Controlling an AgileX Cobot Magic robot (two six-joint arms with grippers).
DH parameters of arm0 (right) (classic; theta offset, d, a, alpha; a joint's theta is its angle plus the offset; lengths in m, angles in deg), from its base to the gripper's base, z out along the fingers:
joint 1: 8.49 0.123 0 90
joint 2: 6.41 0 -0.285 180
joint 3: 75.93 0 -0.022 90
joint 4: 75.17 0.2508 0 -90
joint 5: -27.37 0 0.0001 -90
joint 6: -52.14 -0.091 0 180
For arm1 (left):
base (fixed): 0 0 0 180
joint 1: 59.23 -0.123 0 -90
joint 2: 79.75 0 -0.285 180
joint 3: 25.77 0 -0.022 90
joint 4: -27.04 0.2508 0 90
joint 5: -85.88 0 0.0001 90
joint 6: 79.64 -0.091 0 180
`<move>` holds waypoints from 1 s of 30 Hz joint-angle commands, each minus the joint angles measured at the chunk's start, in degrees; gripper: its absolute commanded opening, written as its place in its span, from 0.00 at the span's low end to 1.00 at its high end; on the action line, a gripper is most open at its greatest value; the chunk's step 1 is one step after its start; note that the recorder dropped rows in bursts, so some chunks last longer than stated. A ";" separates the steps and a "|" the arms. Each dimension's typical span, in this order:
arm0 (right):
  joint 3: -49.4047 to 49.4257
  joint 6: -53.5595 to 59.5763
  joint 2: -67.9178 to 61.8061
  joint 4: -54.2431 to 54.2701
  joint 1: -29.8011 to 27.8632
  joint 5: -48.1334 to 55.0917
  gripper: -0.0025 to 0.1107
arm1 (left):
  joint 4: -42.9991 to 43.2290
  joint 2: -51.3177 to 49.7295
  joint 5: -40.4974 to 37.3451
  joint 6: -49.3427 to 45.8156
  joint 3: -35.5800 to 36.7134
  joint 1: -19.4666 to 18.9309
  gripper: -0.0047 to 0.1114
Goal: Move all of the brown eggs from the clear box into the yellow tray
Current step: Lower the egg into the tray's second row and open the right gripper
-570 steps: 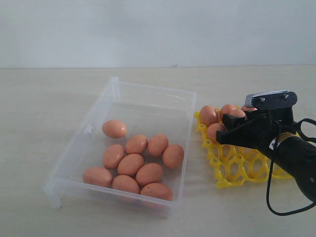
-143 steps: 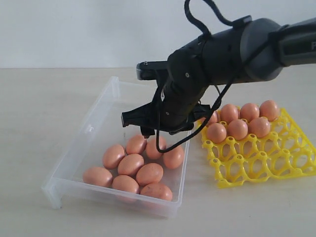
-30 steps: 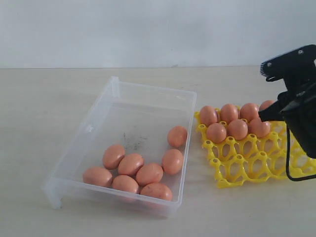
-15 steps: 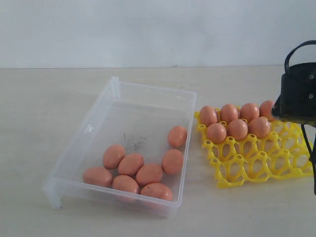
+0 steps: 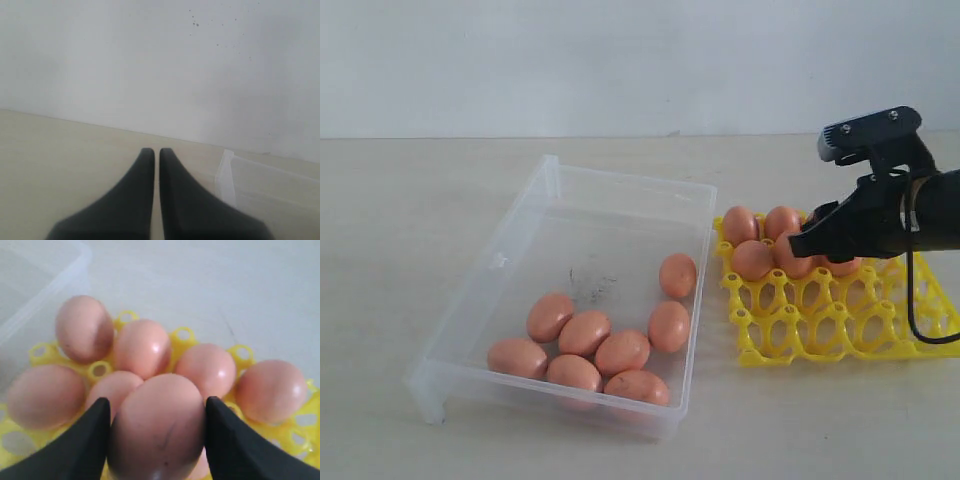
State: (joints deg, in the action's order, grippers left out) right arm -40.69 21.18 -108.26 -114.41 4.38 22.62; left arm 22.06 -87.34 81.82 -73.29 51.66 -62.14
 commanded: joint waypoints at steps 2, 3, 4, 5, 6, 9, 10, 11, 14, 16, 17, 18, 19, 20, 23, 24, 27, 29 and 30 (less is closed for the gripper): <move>0.33 2.44 1.15 0.04 -5.04 0.63 0.02 | -0.03 -0.20 0.11 0.07 -0.21 0.22 0.07; 0.33 2.44 1.15 0.46 -5.87 -0.76 0.02 | -0.03 -0.20 0.11 0.07 -0.21 0.22 0.07; 0.53 2.33 1.15 0.95 -6.52 -2.31 0.02 | -0.03 -0.20 0.11 0.07 -0.21 0.22 0.07; 1.77 2.50 1.20 1.08 -7.43 -7.03 0.02 | -0.03 -0.20 0.11 0.07 -0.21 0.22 0.07; 2.85 2.50 1.29 1.58 -8.32 -11.07 0.02 | -0.03 -0.20 0.11 0.07 -0.21 0.22 0.07; 8.16 12.96 1.29 13.11 -10.87 -22.38 0.02 | -0.03 -0.20 0.11 0.07 -0.21 0.22 0.07; 9.52 18.98 1.29 17.67 -11.11 -23.91 0.02 | -0.03 -0.20 0.11 0.07 -0.21 0.22 0.07; 12.22 28.01 1.29 28.26 -11.11 -26.27 0.02 | -0.03 -0.20 0.11 0.07 -0.21 0.22 0.07; 16.90 37.35 1.29 39.24 -11.11 -33.25 0.02 | -0.03 -0.20 0.11 0.07 -0.21 0.22 0.07; 19.39 39.70 1.29 40.16 -11.11 -36.55 0.02 | -0.03 -0.20 0.11 0.07 -0.21 0.22 0.07; 20.03 39.82 1.29 40.16 -11.11 -37.48 0.02 | -0.03 -0.20 0.11 0.07 -0.21 0.22 0.07; 20.49 39.82 1.29 40.16 -11.11 -38.24 0.02 | -0.03 -0.20 0.11 0.07 -0.21 0.22 0.07; 20.60 39.53 1.29 40.16 -11.11 -38.93 0.02 | -0.03 -0.20 0.11 0.07 -0.21 0.22 0.07; 20.64 38.83 1.29 40.16 -11.11 -38.93 0.02 | -0.03 -0.20 0.11 0.07 -0.21 0.22 0.07; 20.64 37.44 1.29 40.16 -11.11 -40.23 0.02 | -0.03 -0.20 0.11 0.07 -0.21 0.22 0.07; 20.64 37.33 1.29 40.16 -11.11 -40.61 0.02 | -0.03 -0.20 0.11 0.07 -0.21 0.22 0.07; 20.64 37.33 1.29 40.16 -11.11 -41.66 0.02 | -0.03 -0.20 0.11 0.07 -0.21 0.22 0.07; 20.64 37.06 1.29 40.04 -11.11 -41.88 0.02 | -0.03 -0.20 0.11 0.07 -0.21 0.22 0.07; 20.64 36.71 0.82 40.04 -11.11 -42.27 0.02 | -0.03 -0.20 0.11 0.07 -0.21 0.22 0.07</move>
State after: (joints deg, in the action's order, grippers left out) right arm -20.32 58.53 -107.60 -74.49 -6.35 -18.00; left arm 22.06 -87.34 81.82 -73.29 51.66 -62.14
